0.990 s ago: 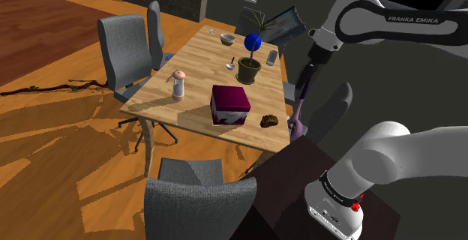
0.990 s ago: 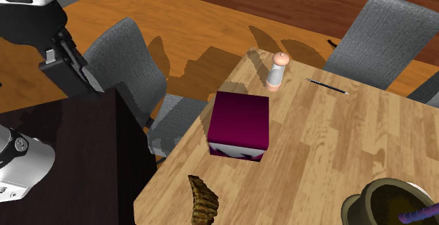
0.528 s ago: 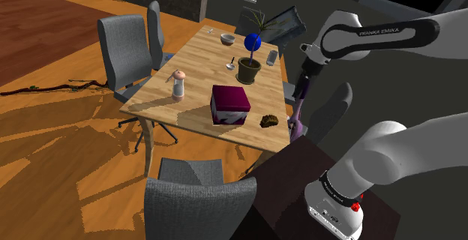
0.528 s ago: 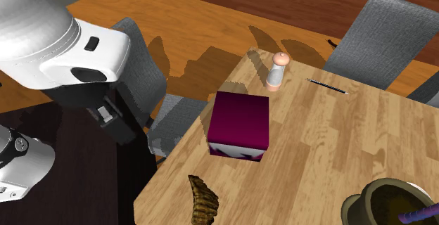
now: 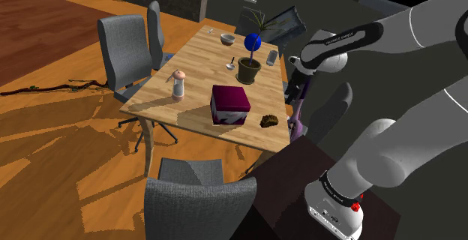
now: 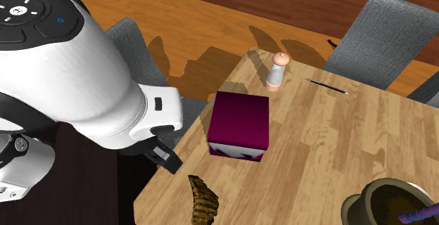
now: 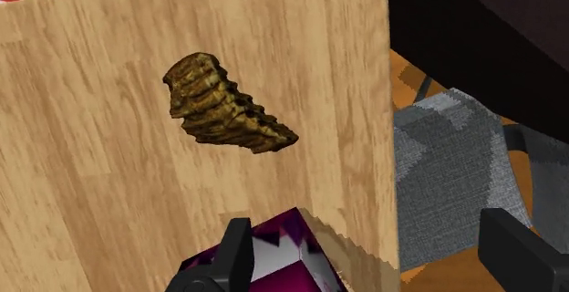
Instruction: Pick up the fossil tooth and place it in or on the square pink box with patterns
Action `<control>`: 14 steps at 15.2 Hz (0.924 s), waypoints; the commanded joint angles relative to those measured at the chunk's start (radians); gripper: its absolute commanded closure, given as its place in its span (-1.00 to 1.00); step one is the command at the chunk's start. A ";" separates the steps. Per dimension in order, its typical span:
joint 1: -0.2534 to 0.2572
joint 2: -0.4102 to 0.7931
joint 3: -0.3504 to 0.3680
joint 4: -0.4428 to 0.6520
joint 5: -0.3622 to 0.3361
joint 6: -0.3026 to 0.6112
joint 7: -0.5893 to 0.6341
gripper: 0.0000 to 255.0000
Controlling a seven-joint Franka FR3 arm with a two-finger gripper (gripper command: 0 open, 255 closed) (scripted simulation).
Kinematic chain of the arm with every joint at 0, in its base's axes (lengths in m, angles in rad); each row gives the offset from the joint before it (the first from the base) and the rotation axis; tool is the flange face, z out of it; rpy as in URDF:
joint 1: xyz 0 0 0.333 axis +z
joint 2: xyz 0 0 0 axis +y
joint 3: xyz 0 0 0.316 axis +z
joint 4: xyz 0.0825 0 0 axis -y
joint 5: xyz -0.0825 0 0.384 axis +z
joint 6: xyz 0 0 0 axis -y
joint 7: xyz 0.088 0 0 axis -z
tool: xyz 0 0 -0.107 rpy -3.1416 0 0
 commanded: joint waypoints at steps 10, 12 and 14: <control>-0.057 0.584 0.051 0.306 0.563 0.111 -0.762 -1.00; -0.106 0.670 0.100 0.378 0.612 0.111 -0.846 -1.00; -0.150 0.751 0.145 0.453 0.645 0.109 -0.917 -1.00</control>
